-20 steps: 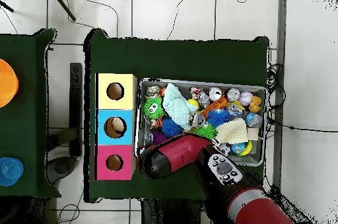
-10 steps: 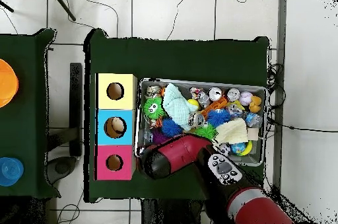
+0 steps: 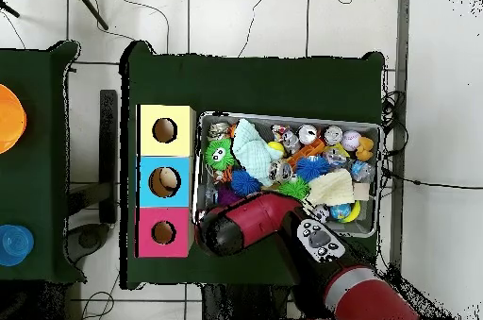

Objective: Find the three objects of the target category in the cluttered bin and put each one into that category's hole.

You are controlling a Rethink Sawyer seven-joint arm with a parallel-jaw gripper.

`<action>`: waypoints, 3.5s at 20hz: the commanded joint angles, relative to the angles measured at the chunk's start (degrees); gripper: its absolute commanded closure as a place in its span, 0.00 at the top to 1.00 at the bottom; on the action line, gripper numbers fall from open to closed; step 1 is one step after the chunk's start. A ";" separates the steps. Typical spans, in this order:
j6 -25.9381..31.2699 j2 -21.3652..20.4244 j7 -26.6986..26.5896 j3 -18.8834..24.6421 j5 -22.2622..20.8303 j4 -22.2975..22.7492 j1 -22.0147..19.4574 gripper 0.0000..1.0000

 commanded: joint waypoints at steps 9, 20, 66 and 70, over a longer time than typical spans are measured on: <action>-8.08 4.78 5.17 -0.85 0.10 -5.88 0.98 1.00; -9.31 3.73 4.44 -2.14 -0.26 -5.21 2.13 1.00; -32.82 3.99 6.10 -14.53 1.93 -5.43 10.88 1.00; -31.62 3.85 5.65 -14.09 1.57 -5.50 10.65 1.00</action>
